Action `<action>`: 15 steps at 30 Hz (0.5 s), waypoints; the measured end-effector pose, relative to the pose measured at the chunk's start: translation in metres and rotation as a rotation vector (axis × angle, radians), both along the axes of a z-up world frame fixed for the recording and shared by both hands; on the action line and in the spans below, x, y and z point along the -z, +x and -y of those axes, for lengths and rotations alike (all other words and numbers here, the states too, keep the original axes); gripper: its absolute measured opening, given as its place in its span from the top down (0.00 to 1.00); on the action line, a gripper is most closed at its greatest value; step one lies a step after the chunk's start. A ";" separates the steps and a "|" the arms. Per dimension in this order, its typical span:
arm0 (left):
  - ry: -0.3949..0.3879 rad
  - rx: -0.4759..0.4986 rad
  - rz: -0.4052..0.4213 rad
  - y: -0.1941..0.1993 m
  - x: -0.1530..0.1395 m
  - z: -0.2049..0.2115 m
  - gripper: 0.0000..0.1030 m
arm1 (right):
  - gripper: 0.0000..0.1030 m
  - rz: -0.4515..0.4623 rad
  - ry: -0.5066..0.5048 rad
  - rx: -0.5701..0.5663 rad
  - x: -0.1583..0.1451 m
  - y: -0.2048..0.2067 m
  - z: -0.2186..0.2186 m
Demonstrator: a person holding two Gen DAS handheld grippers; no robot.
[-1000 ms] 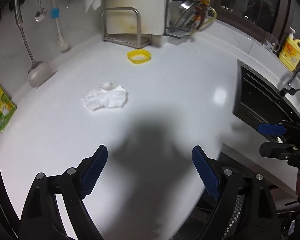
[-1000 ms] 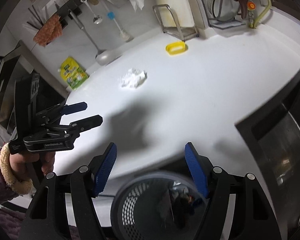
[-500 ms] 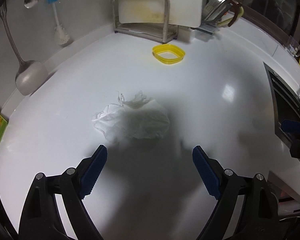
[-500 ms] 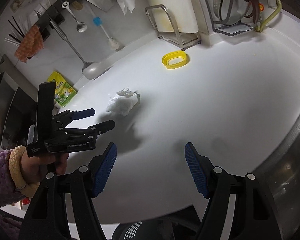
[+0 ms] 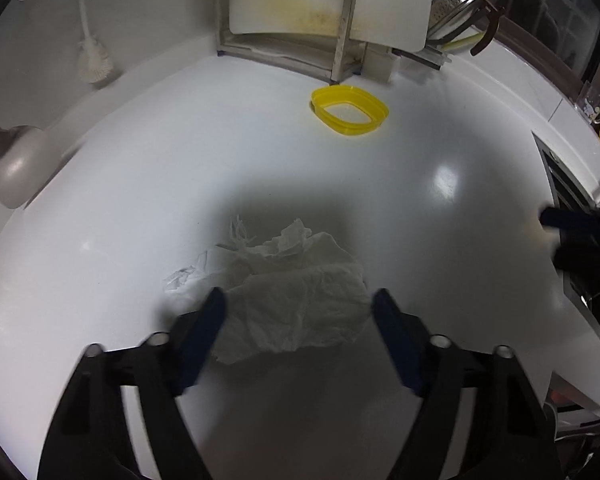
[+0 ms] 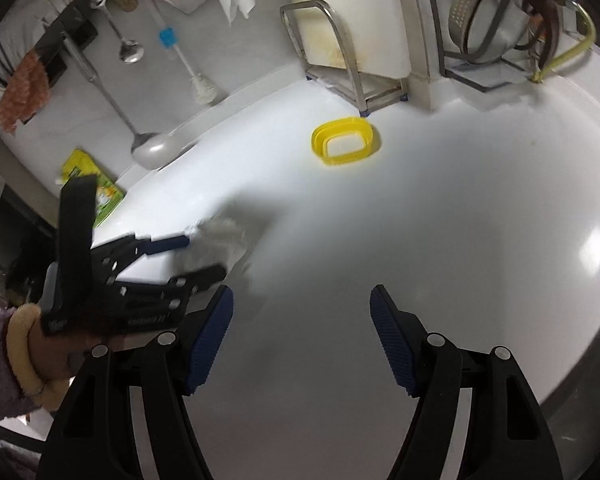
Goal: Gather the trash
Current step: 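Move both grippers back over the counter toward the white tissue, then grasp the white tissue with the left gripper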
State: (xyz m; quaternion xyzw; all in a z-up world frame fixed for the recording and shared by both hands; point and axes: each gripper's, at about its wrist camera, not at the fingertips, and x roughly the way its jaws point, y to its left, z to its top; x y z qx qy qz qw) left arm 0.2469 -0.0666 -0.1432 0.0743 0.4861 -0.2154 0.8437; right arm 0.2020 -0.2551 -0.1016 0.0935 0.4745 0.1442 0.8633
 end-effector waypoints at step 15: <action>-0.033 0.015 -0.011 -0.003 -0.004 -0.011 0.89 | 0.23 0.008 -0.203 0.023 0.024 0.138 -0.015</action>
